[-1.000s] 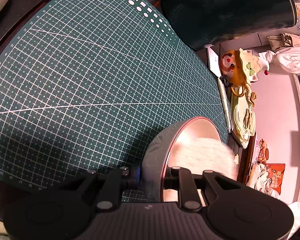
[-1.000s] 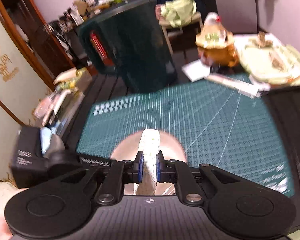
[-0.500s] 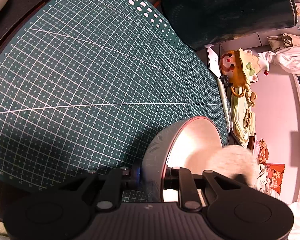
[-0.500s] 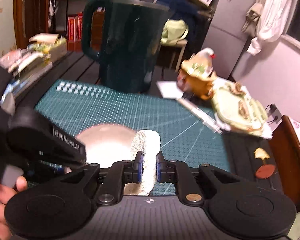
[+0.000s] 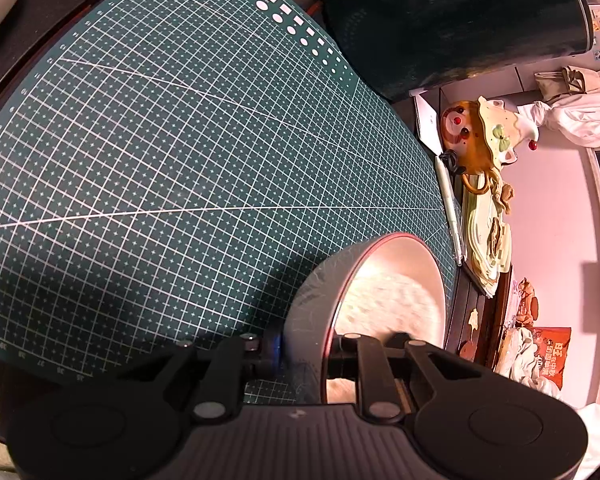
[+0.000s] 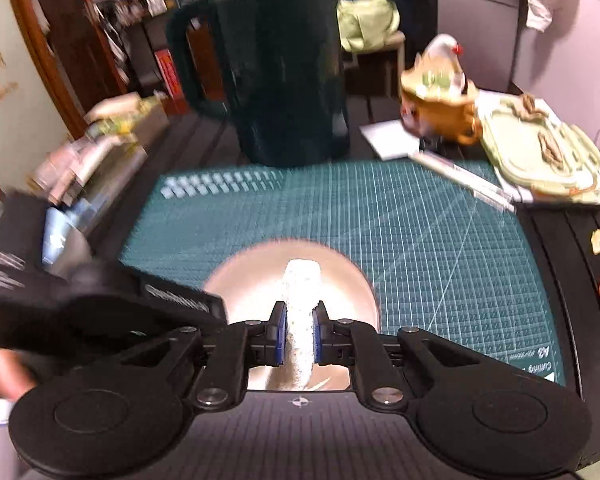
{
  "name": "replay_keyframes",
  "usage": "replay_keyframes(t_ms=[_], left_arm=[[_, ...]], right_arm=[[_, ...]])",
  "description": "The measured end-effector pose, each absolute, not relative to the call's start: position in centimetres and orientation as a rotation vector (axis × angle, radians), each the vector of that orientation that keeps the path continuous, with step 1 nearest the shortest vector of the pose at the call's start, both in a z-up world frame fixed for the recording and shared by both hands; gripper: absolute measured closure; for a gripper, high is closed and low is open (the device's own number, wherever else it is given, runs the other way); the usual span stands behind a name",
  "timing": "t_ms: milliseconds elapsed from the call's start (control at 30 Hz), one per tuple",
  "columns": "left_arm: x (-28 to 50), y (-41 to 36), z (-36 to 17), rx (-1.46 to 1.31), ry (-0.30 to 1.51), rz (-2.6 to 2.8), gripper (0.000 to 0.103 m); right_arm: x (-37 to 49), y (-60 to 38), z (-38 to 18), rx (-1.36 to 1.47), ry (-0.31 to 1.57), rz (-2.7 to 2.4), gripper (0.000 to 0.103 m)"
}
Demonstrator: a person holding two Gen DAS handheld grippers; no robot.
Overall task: Clean bowl
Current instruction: 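Scrub the sponge across the bowl bottom toward the rim with the right tool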
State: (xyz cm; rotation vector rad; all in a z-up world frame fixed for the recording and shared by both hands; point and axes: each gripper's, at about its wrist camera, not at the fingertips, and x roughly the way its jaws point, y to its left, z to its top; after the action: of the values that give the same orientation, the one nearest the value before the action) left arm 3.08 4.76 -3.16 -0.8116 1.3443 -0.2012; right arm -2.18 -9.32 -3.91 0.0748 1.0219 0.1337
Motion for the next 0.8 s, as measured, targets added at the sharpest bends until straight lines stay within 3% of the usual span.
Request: replay_keyframes(t_ms=[300,667,800], left_arm=[[3.1,4.8,-3.4,-0.814,1.344,-0.205,0.084],[3.0,4.7,-3.4,-0.821,1.344,-0.204,0.084],[3.0,4.7,-3.3,-0.816,1.343,-0.204,0.084]], right_arm=[[-2.7,-8.2,-3.6,-0.094,0.993,0.023,0.092],[-3.8,-13.1,1.5,0.076,0.887,0.043,0.092],[-3.3,-12.7,0.6,0.148,0.936,0.132,0.092]])
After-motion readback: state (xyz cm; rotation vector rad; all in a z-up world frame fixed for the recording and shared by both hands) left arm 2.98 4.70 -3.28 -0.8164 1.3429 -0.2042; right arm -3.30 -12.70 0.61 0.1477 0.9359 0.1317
